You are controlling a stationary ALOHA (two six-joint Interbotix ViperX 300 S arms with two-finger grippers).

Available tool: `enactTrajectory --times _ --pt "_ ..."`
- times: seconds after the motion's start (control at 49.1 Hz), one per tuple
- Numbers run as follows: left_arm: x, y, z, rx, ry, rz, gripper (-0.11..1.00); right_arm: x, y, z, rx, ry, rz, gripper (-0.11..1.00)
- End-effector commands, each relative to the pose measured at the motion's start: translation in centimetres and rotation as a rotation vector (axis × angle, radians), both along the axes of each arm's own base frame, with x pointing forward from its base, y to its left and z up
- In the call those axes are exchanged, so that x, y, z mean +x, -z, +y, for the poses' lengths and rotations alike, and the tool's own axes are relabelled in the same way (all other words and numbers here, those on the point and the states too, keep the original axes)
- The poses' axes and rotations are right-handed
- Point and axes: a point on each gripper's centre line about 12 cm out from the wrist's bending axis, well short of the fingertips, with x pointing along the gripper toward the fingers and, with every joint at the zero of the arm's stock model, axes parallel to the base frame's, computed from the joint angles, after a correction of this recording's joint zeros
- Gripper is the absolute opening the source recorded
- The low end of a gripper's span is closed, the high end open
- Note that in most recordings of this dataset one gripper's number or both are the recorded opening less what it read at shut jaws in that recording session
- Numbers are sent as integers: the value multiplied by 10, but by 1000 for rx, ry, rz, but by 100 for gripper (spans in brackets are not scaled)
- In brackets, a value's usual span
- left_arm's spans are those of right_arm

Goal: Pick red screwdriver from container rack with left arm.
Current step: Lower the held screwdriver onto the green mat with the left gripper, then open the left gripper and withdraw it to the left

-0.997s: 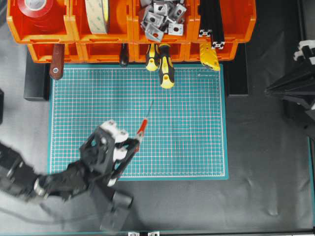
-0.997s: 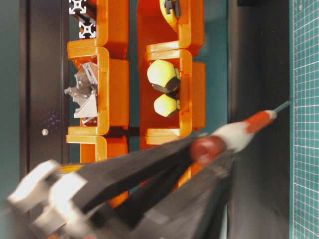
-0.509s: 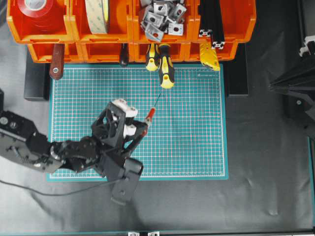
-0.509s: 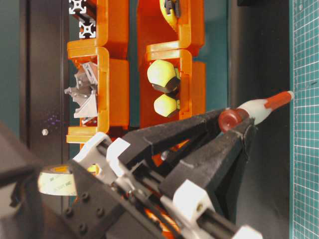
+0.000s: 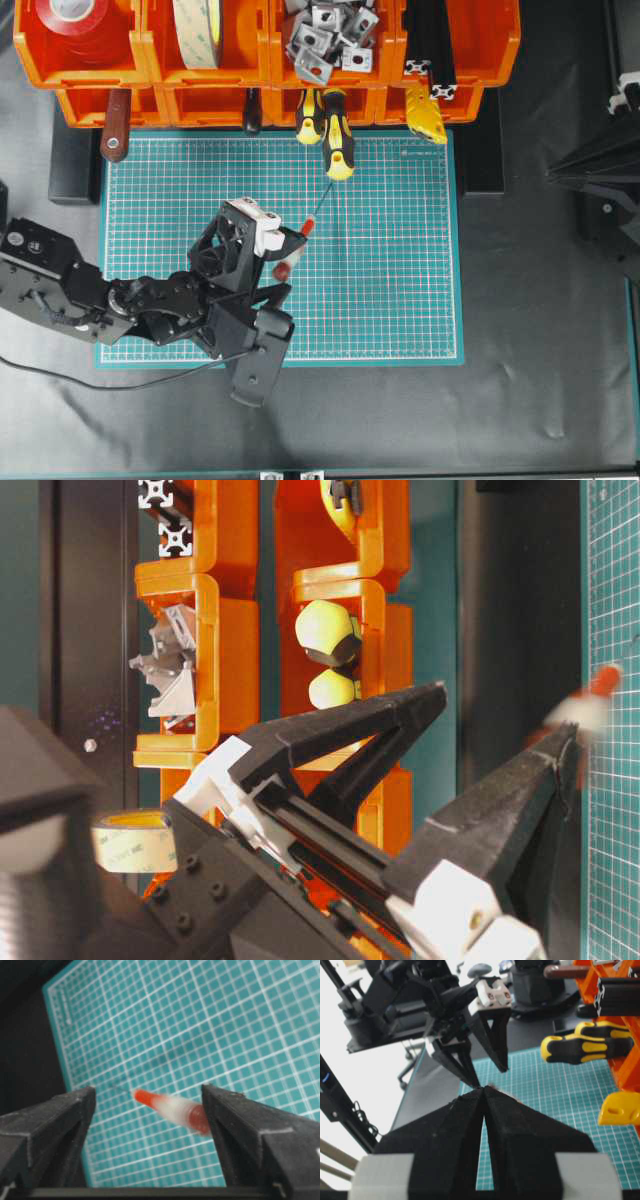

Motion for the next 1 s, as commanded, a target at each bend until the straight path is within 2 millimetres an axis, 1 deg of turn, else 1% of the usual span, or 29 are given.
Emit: enactTrajectory --times 0.0,0.122,0.244,0.326,0.448,0.509,0.773,0.875,0.977 --pt "0 -9 -1 -55 -28 -37 82 1 -12 0 3 1 -20 0" --pt "-4 -4 0 -141 -97 -52 78 1 -12 0 3 1 -15 0" --pt "-14 0 -1 -222 -162 -64 78 1 -12 0 3 2 -15 0" --pt "-19 -3 0 -277 -209 -84 78 1 -12 0 2 1 -18 0" --pt "-30 -17 2 -343 -243 -125 77 1 -12 0 3 1 -15 0" --pt "-38 -28 3 -367 -246 -149 77 1 -12 0 3 1 -17 0" --pt "-79 -67 1 -448 -167 -233 77 1 -10 0 2 -1 -3 0" --pt "-98 -78 7 -475 -155 -263 77 1 -11 0 0 -1 -6 0" --pt "-111 -88 12 -502 -143 -296 77 1 -10 0 0 -1 -3 0"
